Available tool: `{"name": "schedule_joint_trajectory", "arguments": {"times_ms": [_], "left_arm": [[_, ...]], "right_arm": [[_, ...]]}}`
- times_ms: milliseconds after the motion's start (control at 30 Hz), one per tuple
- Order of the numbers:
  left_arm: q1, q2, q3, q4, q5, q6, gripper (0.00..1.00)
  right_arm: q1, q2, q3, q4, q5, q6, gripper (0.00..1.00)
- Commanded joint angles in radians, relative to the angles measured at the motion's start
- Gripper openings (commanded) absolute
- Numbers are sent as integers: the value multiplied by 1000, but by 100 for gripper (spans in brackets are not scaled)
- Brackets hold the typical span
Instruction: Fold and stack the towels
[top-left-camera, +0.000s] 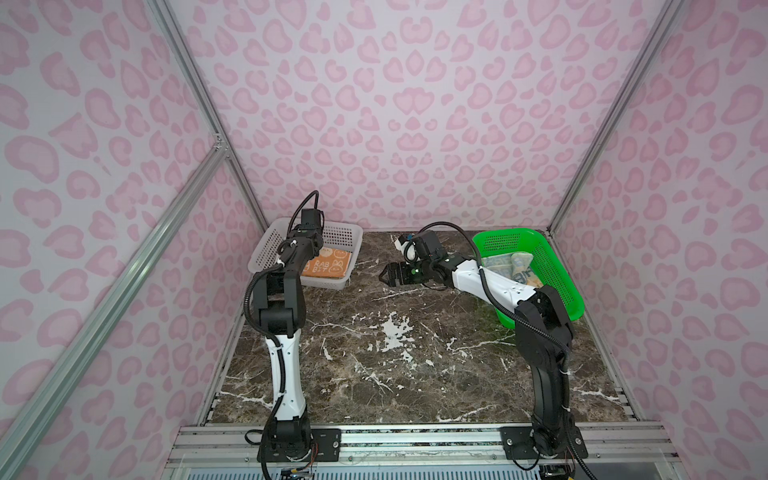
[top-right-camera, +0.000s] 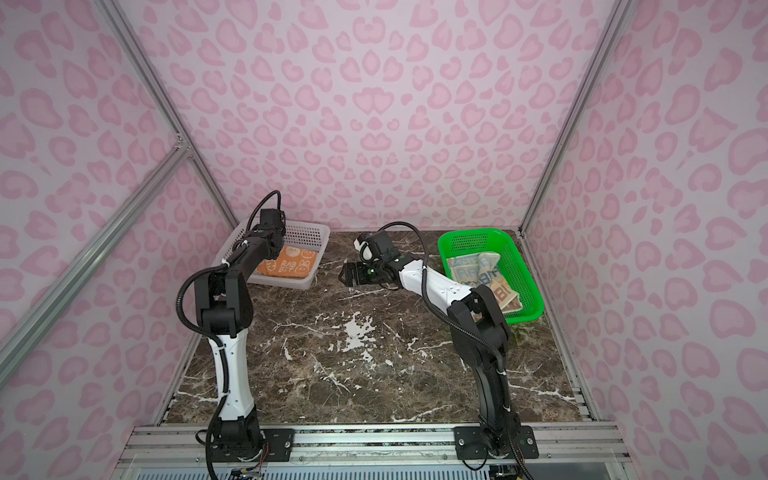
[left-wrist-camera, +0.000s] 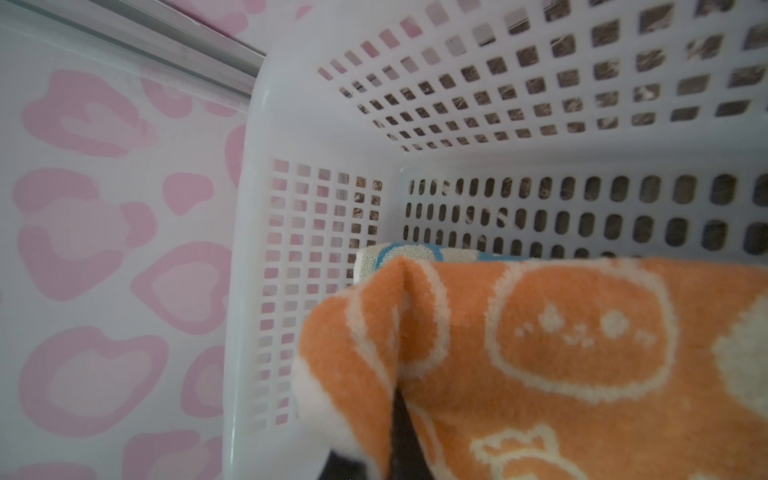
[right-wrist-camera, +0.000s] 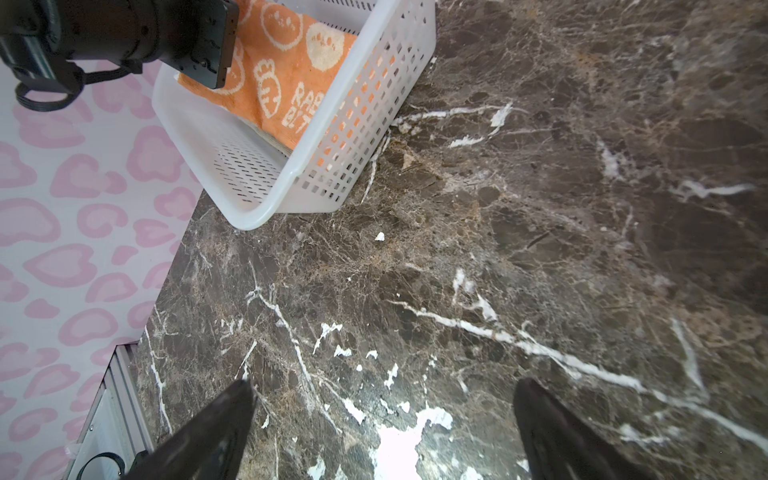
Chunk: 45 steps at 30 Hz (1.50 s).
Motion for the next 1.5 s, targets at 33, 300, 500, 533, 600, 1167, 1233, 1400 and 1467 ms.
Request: {"name": "schedule_joint_trajectory", "arguments": {"times_ms": [33, 300, 500, 533, 600, 1167, 1233, 1400, 1467], "left_arm": [[1, 3, 25, 36, -69, -35, 100], [-13, -127, 1, 11, -68, -110, 98], [-102, -289, -91, 27, -73, -127, 98], [-127, -316, -114, 34, -77, -133, 98], [-181, -372, -155, 44, -75, -146, 98], [-784, -427, -233, 173, -156, -142, 98], [-847, -369, -192, 201, -156, -125, 98], [-952, -207, -44, 223, -144, -99, 98], [-978, -151, 18, 221, -138, -87, 98]], "right_arm": [[1, -9, -1, -7, -4, -6, 99], [-3, -107, -41, -50, 53, -39, 99], [-32, -230, -91, -125, 161, -69, 99], [-42, -252, -98, -151, 188, -78, 99], [-71, -299, -110, -207, 240, -92, 99], [-633, -544, -430, -272, 427, 64, 99], [-673, -515, -451, -264, 436, 66, 99], [-748, -409, -478, -233, 380, 84, 99], [-760, -375, -485, -209, 369, 91, 99]]}}
